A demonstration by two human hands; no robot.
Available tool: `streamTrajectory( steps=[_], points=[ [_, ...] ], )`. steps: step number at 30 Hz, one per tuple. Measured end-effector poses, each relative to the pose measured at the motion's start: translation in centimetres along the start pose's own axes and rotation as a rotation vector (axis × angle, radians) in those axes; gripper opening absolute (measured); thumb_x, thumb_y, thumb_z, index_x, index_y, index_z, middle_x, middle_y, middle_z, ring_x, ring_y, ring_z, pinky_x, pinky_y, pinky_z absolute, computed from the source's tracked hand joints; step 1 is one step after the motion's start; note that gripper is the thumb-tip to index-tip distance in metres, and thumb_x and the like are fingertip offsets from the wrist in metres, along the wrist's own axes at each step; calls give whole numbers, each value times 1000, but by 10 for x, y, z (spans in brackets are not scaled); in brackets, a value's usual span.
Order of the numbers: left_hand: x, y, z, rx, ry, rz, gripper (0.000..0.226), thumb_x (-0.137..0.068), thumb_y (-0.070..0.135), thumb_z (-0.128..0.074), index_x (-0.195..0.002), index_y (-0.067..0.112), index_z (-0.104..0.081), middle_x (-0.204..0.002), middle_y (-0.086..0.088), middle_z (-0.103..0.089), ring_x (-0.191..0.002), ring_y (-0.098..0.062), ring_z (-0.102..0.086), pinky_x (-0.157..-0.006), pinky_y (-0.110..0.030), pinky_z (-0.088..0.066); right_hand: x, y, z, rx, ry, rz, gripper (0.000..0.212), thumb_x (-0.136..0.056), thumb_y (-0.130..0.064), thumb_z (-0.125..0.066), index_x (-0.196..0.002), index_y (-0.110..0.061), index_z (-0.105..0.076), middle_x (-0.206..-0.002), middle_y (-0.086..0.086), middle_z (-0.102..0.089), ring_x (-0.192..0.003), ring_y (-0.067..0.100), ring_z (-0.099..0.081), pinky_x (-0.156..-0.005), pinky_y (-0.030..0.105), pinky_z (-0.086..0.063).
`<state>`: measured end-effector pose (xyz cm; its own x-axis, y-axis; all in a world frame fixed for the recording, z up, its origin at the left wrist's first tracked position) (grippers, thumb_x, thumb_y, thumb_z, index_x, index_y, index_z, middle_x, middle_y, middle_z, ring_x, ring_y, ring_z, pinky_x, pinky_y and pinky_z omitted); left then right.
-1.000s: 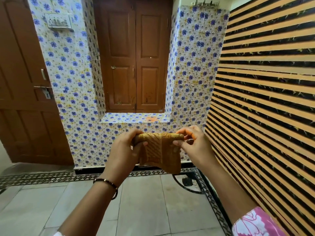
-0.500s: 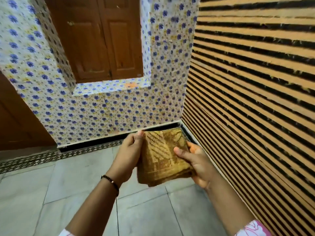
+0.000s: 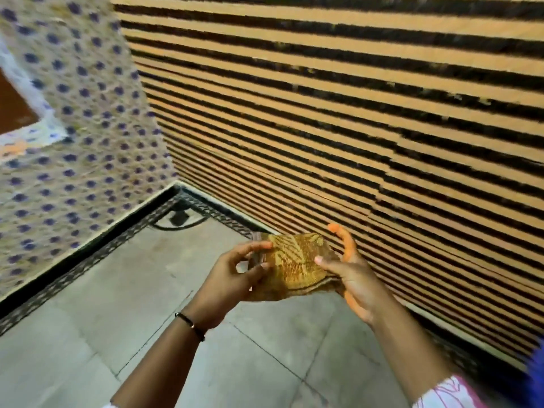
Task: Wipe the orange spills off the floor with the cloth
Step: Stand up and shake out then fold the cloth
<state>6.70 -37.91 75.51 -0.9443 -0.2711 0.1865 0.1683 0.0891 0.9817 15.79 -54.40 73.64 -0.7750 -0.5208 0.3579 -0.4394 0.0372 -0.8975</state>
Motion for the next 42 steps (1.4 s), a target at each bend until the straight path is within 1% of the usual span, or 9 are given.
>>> streamTrajectory(
  steps=[4, 11, 17, 22, 27, 31, 35, 39, 42],
  points=[
    [-10, -13, -98, -96, -137, -30, 42, -77, 14, -74, -114, 30, -62, -121, 4, -53, -104, -26, -63, -74, -43, -59, 52, -4, 83, 83, 99, 86, 38, -84, 11, -56, -107, -17, -66, -109, 8, -70, -100, 21, -67, -83, 36, -56],
    [18, -44, -331, -69, -407, -8, 52, -82, -2, -65, -121, 30, -55, -116, 15, -58, -101, -23, -66, -78, -43, -58, 178, 1, 289, 90, 366, 153, 74, -73, 24, -58, -120, -32, -57, -117, -6, -65, -105, 7, -63, -92, 30, -51],
    [42, -73, -497, -85, -602, 28, 55, -81, 3, -68, -129, 27, -53, -125, 7, -58, -109, -19, -62, -75, -42, -58, 277, 14, 427, -10, 579, 156, 79, -62, 11, -66, -120, -41, -56, -131, 2, -57, -115, 20, -58, -92, 36, -51],
    [54, -97, -614, -113, -705, 83, 52, -82, 6, -67, -126, 29, -53, -117, 14, -58, -94, -1, -65, -62, -26, -56, 333, 26, 526, -103, 737, 127, 82, -78, 20, -56, -135, -37, -40, -118, -1, -60, -104, 22, -63, -86, 41, -53],
    [40, -143, -699, -188, -825, 141, 55, -85, 1, -64, -132, 26, -48, -110, 17, -62, -85, -12, -70, -67, -38, -59, 343, 45, 618, -82, 843, -3, 71, -79, 18, -56, -127, -32, -40, -102, -1, -60, -88, 17, -61, -75, 37, -52],
    [14, -191, -762, -330, -833, 123, 60, -72, 22, -68, -127, 38, -48, -123, -1, -58, -99, -19, -65, -81, -46, -56, 334, 75, 697, -90, 851, -146, 54, -78, 19, -54, -116, -20, -50, -96, 5, -61, -83, 17, -57, -71, 32, -47],
    [-10, -250, -825, -450, -823, 120, 70, -64, 18, -58, -128, 38, -40, -108, 12, -53, -96, -22, -65, -84, -46, -54, 317, 121, 781, -166, 873, -279, 58, -74, 25, -51, -110, -19, -55, -85, 10, -62, -72, 19, -57, -62, 28, -47],
    [-23, -305, -865, -465, -751, 241, 68, -60, 13, -56, -126, 26, -48, -88, 16, -59, -65, 5, -60, -63, -18, -53, 298, 170, 842, -125, 850, -370, 65, -73, 27, -51, -119, -19, -52, -96, 14, -64, -74, 23, -58, -62, 29, -51],
    [-35, -363, -886, -565, -722, 307, 71, -57, 19, -56, -128, 14, -54, -96, 3, -65, -85, -9, -65, -67, -13, -46, 280, 220, 880, -91, 794, -452, 51, -78, 20, -53, -120, -7, -59, -109, 13, -63, -78, 17, -62, -64, 26, -55]
  ],
)
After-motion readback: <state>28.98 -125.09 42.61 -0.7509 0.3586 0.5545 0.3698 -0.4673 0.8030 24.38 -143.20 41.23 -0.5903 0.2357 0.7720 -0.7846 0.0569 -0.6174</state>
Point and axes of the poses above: each hand's wrist, its own x-axis away from the middle knuckle, its own z-axis out of the back of the hand, y = z × x, the point moved 10 cm from there along -x, towards the middle knuckle
